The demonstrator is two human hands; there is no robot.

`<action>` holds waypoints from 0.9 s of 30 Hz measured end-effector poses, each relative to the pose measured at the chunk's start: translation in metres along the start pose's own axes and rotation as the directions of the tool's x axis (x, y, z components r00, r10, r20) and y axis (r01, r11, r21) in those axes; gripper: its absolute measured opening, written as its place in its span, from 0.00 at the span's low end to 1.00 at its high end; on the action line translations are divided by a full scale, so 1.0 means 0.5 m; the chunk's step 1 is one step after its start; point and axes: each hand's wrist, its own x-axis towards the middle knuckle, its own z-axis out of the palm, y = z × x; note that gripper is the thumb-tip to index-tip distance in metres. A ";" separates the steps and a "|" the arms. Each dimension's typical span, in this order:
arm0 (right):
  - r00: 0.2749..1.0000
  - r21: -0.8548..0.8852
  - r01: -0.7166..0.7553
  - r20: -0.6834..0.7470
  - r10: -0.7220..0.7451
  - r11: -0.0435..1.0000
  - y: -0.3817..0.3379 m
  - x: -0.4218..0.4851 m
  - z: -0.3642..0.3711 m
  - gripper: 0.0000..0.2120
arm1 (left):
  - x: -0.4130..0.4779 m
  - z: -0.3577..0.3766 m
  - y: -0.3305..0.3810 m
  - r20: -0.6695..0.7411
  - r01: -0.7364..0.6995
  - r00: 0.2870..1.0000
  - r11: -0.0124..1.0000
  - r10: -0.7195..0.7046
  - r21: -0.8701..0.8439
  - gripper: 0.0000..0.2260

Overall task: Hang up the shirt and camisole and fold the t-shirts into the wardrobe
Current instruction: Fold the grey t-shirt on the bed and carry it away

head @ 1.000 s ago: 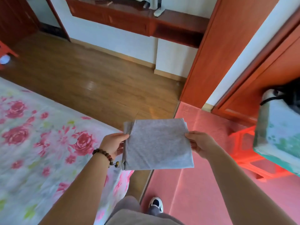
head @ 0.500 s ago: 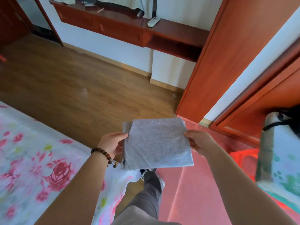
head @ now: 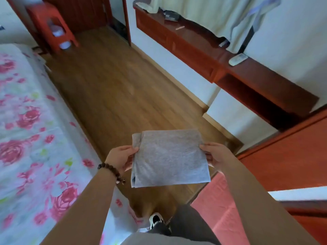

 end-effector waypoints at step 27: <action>0.828 -0.496 0.204 0.547 0.121 0.844 -0.657 0.651 0.608 0.03 | 0.427 -0.081 0.510 -0.464 -0.177 0.883 0.861 -0.075 -0.476 0.14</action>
